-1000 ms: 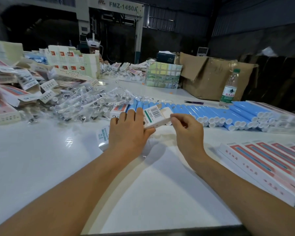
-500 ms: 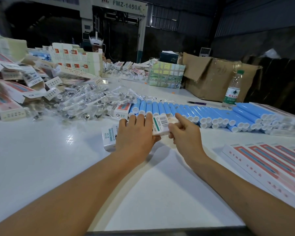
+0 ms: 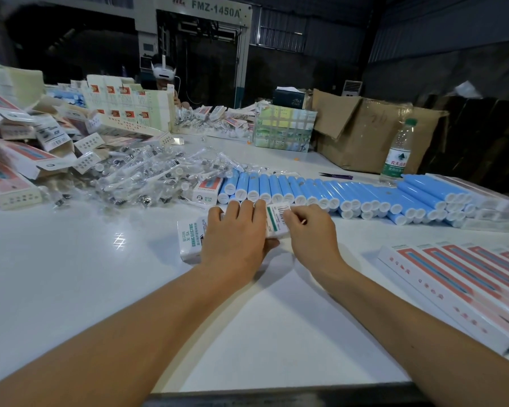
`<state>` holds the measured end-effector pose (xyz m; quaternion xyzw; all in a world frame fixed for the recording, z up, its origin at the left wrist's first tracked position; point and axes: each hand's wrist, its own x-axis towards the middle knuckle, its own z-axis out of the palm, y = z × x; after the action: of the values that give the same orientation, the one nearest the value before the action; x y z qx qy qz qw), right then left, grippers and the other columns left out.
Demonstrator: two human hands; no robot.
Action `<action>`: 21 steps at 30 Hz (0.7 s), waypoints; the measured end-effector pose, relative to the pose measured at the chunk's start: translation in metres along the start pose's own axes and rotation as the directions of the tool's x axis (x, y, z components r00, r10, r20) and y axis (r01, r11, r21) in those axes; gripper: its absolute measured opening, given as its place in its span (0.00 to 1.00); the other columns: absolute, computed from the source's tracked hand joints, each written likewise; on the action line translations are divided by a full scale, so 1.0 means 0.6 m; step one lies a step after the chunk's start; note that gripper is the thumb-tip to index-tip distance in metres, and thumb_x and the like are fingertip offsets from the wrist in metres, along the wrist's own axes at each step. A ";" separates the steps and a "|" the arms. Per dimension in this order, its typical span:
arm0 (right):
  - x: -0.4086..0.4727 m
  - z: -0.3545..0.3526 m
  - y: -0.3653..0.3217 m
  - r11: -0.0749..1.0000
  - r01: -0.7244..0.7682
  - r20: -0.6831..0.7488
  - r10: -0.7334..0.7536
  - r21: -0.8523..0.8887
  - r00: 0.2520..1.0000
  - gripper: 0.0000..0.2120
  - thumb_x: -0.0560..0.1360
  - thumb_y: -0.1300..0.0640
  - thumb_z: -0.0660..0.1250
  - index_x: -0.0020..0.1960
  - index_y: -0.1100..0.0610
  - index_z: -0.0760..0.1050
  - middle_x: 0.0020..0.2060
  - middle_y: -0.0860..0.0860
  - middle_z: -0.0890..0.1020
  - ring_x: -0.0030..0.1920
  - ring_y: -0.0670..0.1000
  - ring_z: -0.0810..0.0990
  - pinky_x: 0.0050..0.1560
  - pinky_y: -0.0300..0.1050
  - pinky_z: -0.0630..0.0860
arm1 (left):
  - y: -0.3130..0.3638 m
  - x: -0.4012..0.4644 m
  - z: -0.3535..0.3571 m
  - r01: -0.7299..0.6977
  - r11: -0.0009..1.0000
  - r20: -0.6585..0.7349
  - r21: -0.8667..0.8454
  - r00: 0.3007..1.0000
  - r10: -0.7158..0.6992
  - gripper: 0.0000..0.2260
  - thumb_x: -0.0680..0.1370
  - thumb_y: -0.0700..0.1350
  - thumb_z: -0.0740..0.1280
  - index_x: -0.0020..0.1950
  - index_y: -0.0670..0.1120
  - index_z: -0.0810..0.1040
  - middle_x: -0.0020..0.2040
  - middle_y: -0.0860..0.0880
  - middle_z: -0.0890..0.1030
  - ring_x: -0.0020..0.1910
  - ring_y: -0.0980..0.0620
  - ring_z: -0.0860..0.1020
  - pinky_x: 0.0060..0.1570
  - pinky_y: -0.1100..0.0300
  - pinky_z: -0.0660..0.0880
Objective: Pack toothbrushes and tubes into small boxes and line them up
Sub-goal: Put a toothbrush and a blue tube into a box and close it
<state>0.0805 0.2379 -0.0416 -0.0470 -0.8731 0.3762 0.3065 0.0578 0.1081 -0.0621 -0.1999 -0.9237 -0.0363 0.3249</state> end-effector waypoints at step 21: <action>-0.003 -0.013 -0.014 0.732 -0.196 0.098 0.175 0.652 0.980 0.09 0.76 0.65 0.64 0.47 0.52 0.76 0.37 0.48 0.84 0.39 0.46 0.84 0.38 0.39 0.79 | 0.009 0.005 -0.017 0.010 0.997 -0.013 -0.083 1.000 -0.011 0.31 0.77 0.65 0.50 0.73 0.46 0.56 0.67 0.47 0.68 0.63 0.46 0.67 0.59 0.50 0.63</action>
<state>0.0876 0.2365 -0.0326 -0.0172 -0.6798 0.6888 0.2512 0.0638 0.1120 -0.0524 -0.2081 -0.9202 -0.0774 0.3223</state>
